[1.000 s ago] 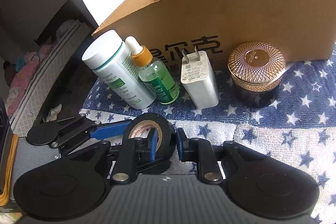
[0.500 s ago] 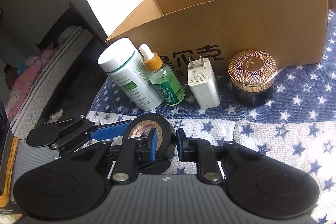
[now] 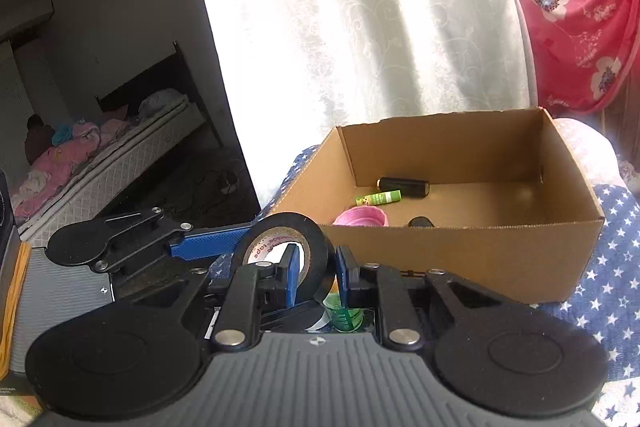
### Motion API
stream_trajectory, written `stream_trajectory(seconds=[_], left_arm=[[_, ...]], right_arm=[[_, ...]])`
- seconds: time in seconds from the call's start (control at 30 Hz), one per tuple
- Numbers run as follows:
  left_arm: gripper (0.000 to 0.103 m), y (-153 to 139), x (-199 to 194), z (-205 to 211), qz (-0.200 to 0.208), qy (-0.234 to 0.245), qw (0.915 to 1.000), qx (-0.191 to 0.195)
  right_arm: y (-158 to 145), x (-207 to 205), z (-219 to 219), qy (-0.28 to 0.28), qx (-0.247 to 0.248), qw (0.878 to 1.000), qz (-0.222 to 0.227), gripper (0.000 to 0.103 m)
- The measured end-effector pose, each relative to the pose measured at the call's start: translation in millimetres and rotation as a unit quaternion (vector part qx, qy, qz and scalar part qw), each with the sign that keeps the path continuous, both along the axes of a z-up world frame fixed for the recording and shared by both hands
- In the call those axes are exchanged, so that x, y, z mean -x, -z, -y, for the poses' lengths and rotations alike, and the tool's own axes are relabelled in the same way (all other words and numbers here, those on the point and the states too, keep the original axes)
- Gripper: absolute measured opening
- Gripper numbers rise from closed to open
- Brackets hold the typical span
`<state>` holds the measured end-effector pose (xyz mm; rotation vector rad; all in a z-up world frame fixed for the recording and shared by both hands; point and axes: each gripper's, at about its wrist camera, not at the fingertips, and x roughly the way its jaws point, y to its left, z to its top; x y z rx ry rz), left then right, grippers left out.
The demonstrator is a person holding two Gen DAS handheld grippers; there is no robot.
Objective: Organize rigid objects
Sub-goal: 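Carry the tape roll into the box and open the right gripper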
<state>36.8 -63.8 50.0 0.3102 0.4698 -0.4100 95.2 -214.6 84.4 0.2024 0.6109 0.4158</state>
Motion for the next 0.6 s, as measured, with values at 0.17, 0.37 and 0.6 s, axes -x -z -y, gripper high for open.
stream_trajectory(seconds=[0.17, 0.37, 0.6], left_arm=[[0.067, -17, -50, 12, -0.033, 0.008, 0.9994, -0.009], [0.067, -17, -117, 26, -0.098, 0.009, 0.9949, -0.023], [0.067, 4, -202, 38, -0.199, -0.004, 0.9793, -0.036]], right_arm=[[-15, -51, 16, -0.011, -0.007, 1.000, -0.024, 0.022], [-9, -122, 48, -0.017, -0.037, 0.994, -0.097, 0.022], [24, -197, 62, -0.016, -0.028, 0.985, -0.170, 0.021]])
